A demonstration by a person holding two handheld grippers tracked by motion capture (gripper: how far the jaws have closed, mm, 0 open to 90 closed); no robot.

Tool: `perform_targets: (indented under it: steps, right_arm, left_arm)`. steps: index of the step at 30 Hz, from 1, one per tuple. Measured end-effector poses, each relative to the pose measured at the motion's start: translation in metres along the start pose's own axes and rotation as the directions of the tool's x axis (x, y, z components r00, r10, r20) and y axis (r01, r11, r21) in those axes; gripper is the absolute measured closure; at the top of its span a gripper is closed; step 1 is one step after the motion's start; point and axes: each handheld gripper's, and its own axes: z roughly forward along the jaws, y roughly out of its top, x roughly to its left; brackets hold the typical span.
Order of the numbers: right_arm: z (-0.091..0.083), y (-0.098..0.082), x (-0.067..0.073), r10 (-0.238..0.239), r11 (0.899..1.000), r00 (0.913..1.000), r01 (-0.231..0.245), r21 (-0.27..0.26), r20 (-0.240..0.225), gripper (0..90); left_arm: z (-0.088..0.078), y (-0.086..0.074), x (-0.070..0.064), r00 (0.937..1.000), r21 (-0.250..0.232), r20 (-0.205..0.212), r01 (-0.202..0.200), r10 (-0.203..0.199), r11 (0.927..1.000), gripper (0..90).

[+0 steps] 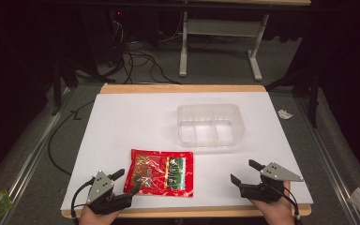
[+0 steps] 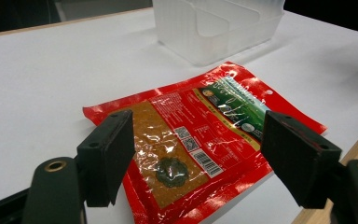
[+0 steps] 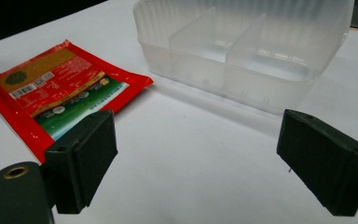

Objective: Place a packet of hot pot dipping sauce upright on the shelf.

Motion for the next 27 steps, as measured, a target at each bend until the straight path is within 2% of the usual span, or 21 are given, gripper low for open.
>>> perform_targets:
  steps: [4,6,7,8,10,12,15,17,18,19,20,21,22,23,24,25,26,27]
  right_arm:
    - [-0.001,-0.001,-0.004,0.014,1.0,0.9999,-0.014,0.001,0.004,11.8]
    - [-0.001,-0.001,-0.004,0.016,1.0,0.9999,-0.016,0.004,0.001,11.6]
    - [-0.001,0.0,-0.004,0.004,1.0,0.9999,-0.004,-0.003,0.009,11.6]
    - [-0.002,0.002,-0.007,-0.009,1.0,0.9997,0.009,0.004,0.021,11.9]
    - [-0.002,0.002,-0.008,-0.008,1.0,0.9997,0.008,0.007,0.025,12.1]
    - [-0.006,0.0,-0.013,-0.011,1.0,0.999,0.011,0.005,0.043,12.3]
    - [-0.008,-0.001,-0.014,0.001,1.0,0.9993,-0.001,-0.003,0.037,12.4]
    - [-0.009,-0.002,-0.014,0.001,1.0,0.9994,-0.001,-0.008,0.035,12.7]
    - [-0.009,-0.003,-0.013,0.014,1.0,0.9998,-0.014,-0.007,0.015,12.9]
    - [-0.008,-0.004,-0.013,0.008,1.0,0.9999,-0.008,0.0,0.01,13.2]
    - [-0.008,-0.005,-0.012,-0.002,1.0,1.0,0.001,0.005,0.009,13.5]
    - [-0.008,-0.005,-0.012,-0.002,1.0,1.0,0.001,0.005,0.009,13.5]
    - [-0.007,-0.006,-0.012,-0.006,1.0,0.9999,0.006,0.009,0.011,13.7]
    - [-0.007,-0.006,-0.012,-0.008,1.0,0.9999,0.008,0.01,0.007,14.0]
    - [-0.006,-0.007,-0.013,-0.004,1.0,1.0,0.004,0.009,0.001,14.2]
    - [-0.005,-0.008,-0.015,0.006,1.0,1.0,-0.006,0.011,-0.006,14.7]
    - [-0.004,-0.008,-0.015,0.01,1.0,0.9999,-0.01,0.014,-0.007,14.8]
    - [-0.004,-0.008,-0.015,0.01,1.0,0.9999,-0.01,0.014,-0.007,14.8]
  left_arm:
    - [0.001,0.001,0.002,0.9999,-0.009,-0.002,0.017,-0.017,0.9998,25.0]
    - [0.003,0.0,0.003,0.9997,-0.014,-0.006,0.023,-0.023,0.9996,20.7]
    - [0.004,0.002,0.004,0.9996,-0.026,-0.014,0.025,-0.025,0.9994,20.7]
    - [0.005,0.003,0.006,0.9992,-0.038,-0.024,0.03,-0.031,0.9988,16.5]
    - [0.01,0.006,0.009,0.9987,-0.045,-0.033,0.037,-0.038,0.9983,15.8]
    - [0.022,0.013,0.012,0.9985,-0.034,-0.038,0.038,-0.039,0.9987,14.8]
    - [0.03,0.016,0.012,0.9989,-0.023,-0.033,0.034,-0.034,0.9992,14.9]
    - [0.035,0.015,0.012,0.9987,-0.014,-0.027,0.043,-0.044,0.999,15.8]
    - [0.037,0.011,0.014,0.9988,0.009,-0.029,0.039,-0.039,0.9992,16.5]
    - [0.037,0.009,0.014,0.9983,0.016,-0.048,0.033,-0.032,0.9993,18.1]
    - [0.036,0.005,0.017,0.997,0.032,-0.072,0.03,-0.028,0.999,22.8]
    - [0.036,0.005,0.017,0.997,0.032,-0.072,0.03,-0.028,0.999,29.7]
    - [0.035,0.002,0.02,0.9955,0.044,-0.087,0.042,-0.038,0.9981,29.7]
    - [0.034,0.0,0.025,0.9937,0.054,-0.095,0.064,-0.059,0.9965,35.7]
    - [0.033,-0.002,0.03,0.991,0.062,-0.102,0.093,-0.086,0.9938,43.6]
    - [0.034,-0.005,0.039,0.9799,0.088,-0.163,0.131,-0.116,0.9874,63.5]
    - [0.034,-0.007,0.041,0.9754,0.116,-0.194,0.128,-0.104,0.985,72.0]
    - [0.034,-0.007,0.041,0.9754,0.116,-0.194,0.128,-0.104,0.985,80.7]
